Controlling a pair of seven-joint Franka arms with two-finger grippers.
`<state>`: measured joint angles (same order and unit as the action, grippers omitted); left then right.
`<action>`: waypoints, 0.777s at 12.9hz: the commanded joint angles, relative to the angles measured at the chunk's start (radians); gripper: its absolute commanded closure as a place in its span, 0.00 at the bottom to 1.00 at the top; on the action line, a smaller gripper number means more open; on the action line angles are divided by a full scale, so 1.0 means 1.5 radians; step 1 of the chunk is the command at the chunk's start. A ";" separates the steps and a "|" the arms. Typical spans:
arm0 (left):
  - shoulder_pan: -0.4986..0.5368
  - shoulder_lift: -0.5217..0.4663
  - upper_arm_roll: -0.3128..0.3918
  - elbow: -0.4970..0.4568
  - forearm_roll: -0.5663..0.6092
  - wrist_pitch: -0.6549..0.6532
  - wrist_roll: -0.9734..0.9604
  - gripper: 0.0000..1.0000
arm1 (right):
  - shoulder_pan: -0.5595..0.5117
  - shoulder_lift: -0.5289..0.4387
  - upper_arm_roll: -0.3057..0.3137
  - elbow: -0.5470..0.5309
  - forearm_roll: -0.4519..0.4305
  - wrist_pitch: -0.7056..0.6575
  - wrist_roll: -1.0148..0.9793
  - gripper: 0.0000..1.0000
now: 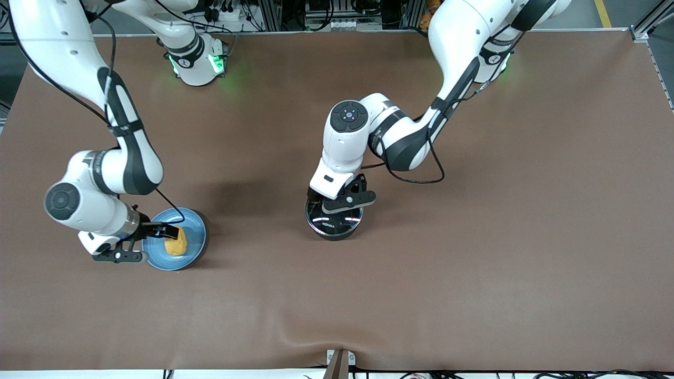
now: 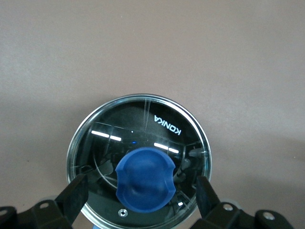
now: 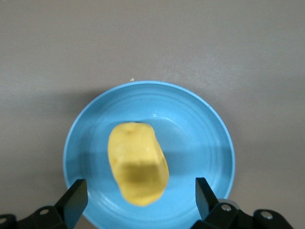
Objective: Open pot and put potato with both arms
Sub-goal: 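Grasp the blue knob with the left gripper while the right gripper grasps the potato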
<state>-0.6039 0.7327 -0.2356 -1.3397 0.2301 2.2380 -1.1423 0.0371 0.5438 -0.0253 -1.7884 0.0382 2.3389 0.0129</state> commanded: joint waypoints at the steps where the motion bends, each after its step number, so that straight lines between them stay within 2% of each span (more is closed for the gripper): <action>1: -0.010 0.024 0.008 0.024 0.019 0.003 -0.007 0.00 | 0.000 0.003 0.004 -0.035 0.011 0.055 -0.026 0.00; 10: -0.012 0.043 0.008 0.022 0.019 0.007 -0.007 0.00 | 0.007 0.058 0.006 -0.034 0.011 0.126 -0.026 0.00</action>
<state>-0.6074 0.7714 -0.2327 -1.3371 0.2304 2.2403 -1.1422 0.0496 0.6198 -0.0174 -1.8342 0.0382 2.4988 -0.0057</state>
